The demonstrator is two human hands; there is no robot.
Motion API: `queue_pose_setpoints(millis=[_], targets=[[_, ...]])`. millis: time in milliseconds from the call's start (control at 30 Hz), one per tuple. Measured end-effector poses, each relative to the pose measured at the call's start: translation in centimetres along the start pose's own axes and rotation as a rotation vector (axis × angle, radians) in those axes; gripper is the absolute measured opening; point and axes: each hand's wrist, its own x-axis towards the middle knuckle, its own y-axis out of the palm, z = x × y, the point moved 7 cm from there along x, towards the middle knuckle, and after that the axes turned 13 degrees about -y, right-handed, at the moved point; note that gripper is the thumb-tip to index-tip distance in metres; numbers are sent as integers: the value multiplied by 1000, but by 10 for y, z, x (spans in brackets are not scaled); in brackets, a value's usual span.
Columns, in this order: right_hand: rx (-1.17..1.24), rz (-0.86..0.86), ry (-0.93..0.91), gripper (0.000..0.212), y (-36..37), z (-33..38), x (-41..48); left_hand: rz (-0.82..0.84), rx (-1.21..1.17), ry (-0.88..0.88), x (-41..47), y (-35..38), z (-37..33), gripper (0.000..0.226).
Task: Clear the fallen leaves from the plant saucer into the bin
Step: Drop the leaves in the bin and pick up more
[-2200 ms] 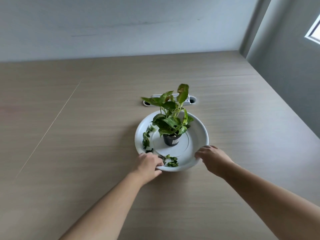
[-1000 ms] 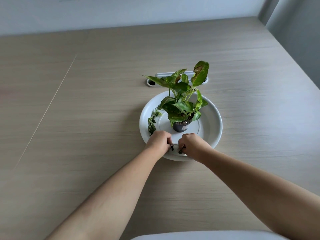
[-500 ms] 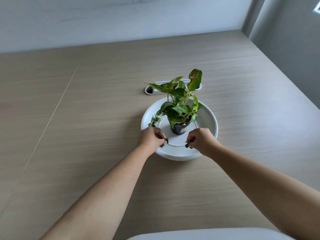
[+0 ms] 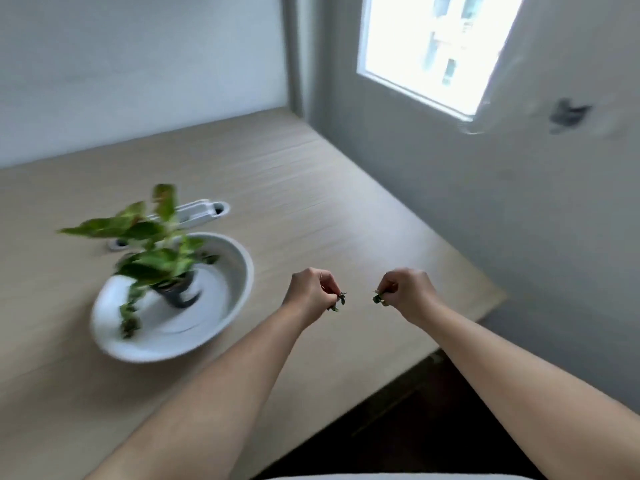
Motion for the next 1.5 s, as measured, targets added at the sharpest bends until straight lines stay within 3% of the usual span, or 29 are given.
queue_pose_setpoints(millis=[200, 367, 633, 800, 933, 1133, 1400, 1500], targets=[[-76, -167, 256, 14, -147, -165, -120, 209, 95, 205, -37, 182, -153, 15], [-50, -243, 470, 13, -201, -266, -219, 352, 223, 378, -80, 313, -228, 12], [35, -284, 763, 23, -172, -376, -311, 580, 432, 388, -83, 458, -229, 9], [91, -326, 852, 12, -142, -426, -325, 690, 544, 337, -62, 530, -204, 7], [146, -361, 890, 12, -128, -458, -321, 733, 545, 294, -47, 572, -205, 6], [190, -322, 971, 22, -124, -478, -334, 823, 650, 328, -34, 598, -205, 32], [147, -353, 916, 15, -161, -459, -318, 748, 625, 335, -25, 557, -228, 24], [122, -348, 788, 16, -185, -435, -285, 642, 550, 338, -28, 510, -244, 23]])
